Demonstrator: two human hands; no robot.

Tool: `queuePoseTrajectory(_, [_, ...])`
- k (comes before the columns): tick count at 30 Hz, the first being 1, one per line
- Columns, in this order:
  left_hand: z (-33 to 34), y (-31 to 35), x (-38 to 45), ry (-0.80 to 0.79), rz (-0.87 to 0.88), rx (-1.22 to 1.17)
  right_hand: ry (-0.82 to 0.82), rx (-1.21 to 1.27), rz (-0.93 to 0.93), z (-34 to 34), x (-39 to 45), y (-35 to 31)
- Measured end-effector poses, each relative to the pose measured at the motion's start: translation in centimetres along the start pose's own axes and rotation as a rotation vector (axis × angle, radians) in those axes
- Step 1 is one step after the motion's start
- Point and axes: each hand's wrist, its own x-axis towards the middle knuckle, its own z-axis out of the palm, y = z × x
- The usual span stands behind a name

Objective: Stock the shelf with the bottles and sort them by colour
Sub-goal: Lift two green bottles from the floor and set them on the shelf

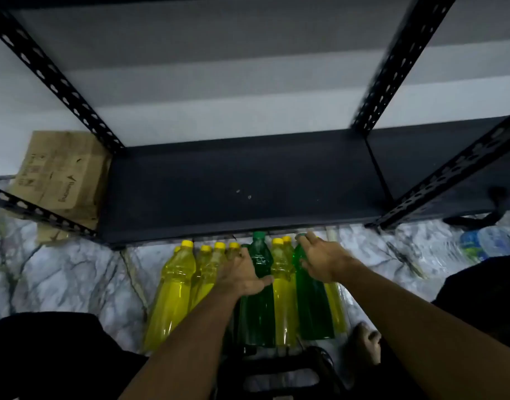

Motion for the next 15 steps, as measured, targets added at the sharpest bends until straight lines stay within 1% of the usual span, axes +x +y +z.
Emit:
queuePoseTrajectory(3, [2.0,1.3,0.8,-0.068,-0.157,-0.101,0.013,0.013,0.056,0.7,0.3,0.7])
queuePoseTrajectory(6, [3.4,2.4,1.4,-0.035,-0.254,-0.207,0.011,0.017,0.099,1.5,0.7,1.2])
queuePoseTrajectory(8, [3.5,2.6,1.9,-0.007,-0.288,-0.271,-0.002,0.046,0.134,2.1,1.1,1.2])
queuePoseTrajectory(10, [3.5,2.5,2.0,-0.012,-0.288,-0.340,-0.028,0.079,0.182,2.9,1.5,1.2])
queuePoseTrajectory(12, [3.1,2.2,1.6,-0.027,-0.254,-0.351,-0.022,0.151,0.244,3.8,2.1,1.1])
queuePoseTrajectory(15, [1.9,1.4,0.3,0.022,-0.189,-0.365,0.014,0.347,0.383,5.2,2.9,1.0])
